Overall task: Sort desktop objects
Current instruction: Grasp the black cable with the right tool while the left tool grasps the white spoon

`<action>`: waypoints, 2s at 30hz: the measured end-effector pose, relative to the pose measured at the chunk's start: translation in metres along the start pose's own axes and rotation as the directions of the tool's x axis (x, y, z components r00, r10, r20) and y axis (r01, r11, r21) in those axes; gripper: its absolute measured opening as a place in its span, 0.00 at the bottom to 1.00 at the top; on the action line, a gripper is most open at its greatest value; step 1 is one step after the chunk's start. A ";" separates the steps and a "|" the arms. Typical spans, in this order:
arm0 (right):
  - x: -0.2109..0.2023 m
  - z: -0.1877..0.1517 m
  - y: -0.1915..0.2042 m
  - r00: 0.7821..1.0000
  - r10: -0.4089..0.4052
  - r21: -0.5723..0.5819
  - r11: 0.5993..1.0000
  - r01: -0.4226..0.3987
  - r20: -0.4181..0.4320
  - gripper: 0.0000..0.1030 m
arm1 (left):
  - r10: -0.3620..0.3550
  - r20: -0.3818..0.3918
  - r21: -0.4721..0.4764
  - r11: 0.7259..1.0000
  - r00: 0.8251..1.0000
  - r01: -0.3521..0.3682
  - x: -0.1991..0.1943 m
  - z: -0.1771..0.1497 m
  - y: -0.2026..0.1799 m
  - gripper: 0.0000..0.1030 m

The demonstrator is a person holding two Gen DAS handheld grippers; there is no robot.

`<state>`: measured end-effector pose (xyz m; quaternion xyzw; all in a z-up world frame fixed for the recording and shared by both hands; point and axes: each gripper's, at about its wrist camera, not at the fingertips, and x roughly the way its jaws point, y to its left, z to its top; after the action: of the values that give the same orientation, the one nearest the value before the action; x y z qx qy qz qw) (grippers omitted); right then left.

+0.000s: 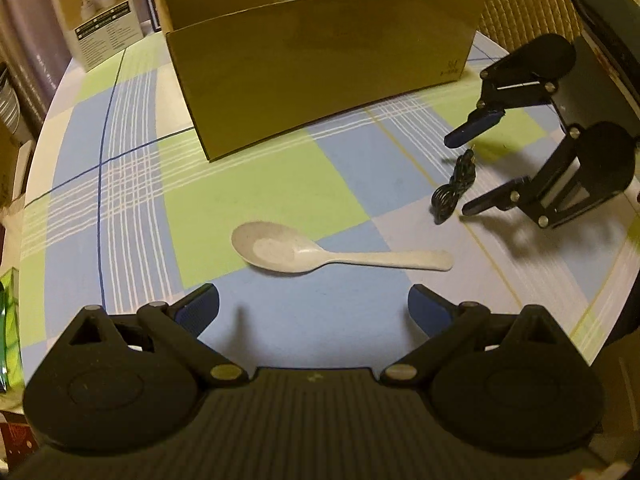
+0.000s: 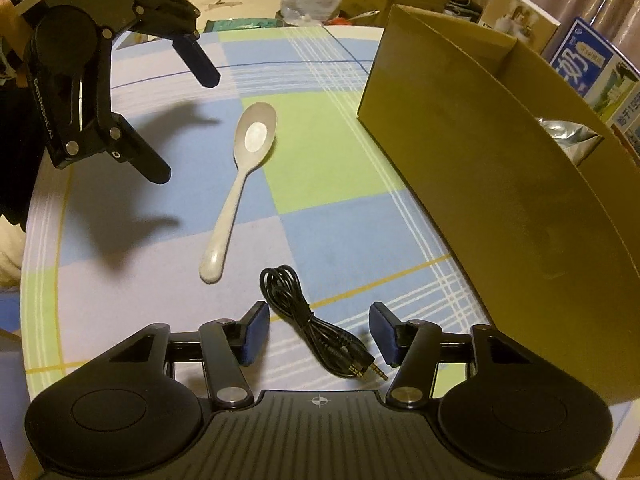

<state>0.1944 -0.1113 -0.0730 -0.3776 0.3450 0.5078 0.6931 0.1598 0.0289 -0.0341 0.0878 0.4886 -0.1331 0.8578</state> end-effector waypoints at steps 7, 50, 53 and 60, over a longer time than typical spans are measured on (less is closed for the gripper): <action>0.006 0.001 -0.002 1.000 0.010 0.005 1.000 -0.010 -0.016 0.46 | -0.040 0.001 -0.048 0.998 0.999 0.040 0.004 0.000 0.008 0.96; -0.030 -0.042 -0.007 0.996 -0.062 0.651 0.759 0.004 0.067 0.09 | 0.171 -0.034 -0.163 0.971 0.985 -0.174 0.011 -0.015 0.008 0.21; -0.032 -0.044 -0.004 0.995 -0.067 0.671 0.741 -0.003 0.079 0.09 | 0.166 -0.004 -0.190 0.968 0.986 -0.164 0.009 -0.015 0.016 0.21; -0.034 -0.050 -0.001 0.992 -0.081 0.721 0.692 -0.015 0.098 0.09 | 0.137 0.089 -0.052 0.990 0.987 -0.133 0.021 -0.004 0.007 0.33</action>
<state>0.1820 -0.1705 -0.0678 -0.0502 0.4665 0.3415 0.8144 0.1684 0.0334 -0.0541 0.0947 0.4446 -0.0674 0.8882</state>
